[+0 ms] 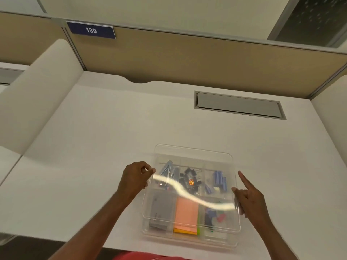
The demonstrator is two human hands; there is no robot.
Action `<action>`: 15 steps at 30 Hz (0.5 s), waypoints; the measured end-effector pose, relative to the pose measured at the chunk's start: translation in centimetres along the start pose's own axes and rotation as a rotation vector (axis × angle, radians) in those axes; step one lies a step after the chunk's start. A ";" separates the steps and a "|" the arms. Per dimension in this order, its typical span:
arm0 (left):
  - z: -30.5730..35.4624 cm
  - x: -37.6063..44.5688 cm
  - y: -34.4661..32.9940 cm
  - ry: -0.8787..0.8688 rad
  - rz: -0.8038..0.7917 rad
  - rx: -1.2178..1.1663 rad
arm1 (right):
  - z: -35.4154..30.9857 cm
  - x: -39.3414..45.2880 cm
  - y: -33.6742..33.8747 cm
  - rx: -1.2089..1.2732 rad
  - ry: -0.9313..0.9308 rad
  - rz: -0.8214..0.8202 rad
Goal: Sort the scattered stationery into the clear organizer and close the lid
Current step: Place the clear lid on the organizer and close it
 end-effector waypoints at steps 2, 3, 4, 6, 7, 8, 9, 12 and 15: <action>0.0 -0.2 0.0 -0.022 0.018 0.044 | 0.2 -0.6 -0.1 -0.067 0.018 0.001; -0.2 -0.2 0.0 -0.020 0.023 0.058 | 0.3 -0.8 -0.2 -0.092 0.024 0.003; -0.3 -0.2 0.0 -0.018 0.027 0.074 | 0.3 -0.9 -0.3 -0.120 0.033 0.009; -0.8 -0.4 -0.1 -0.013 0.022 0.105 | 0.0 -1.1 -0.5 -0.203 0.060 0.015; -1.0 -0.5 -0.3 -0.014 0.015 0.114 | -0.3 -1.1 -0.6 -0.250 0.073 0.013; -1.2 -0.7 -0.4 -0.019 0.008 0.121 | -0.4 -1.1 -0.7 -0.286 0.074 0.011; -1.3 -0.9 -0.6 -0.024 0.004 0.131 | -0.5 -1.2 -0.6 -0.309 0.066 0.009; -1.7 -1.5 -0.9 -0.039 0.005 0.157 | -0.2 -1.7 -0.5 -0.362 0.049 0.003; -1.9 -2.0 -0.8 -0.048 0.007 0.194 | 0.4 -2.5 -0.8 -0.377 0.048 -0.016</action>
Point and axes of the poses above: each hand's wrist, its own x-axis towards the middle knuckle, its own y-axis out of the back of the hand, z = x × y, the point moved 7 cm from there along x, towards the middle knuckle, and after that the axes turned 1 degree about -x, right-handed, at the moved point
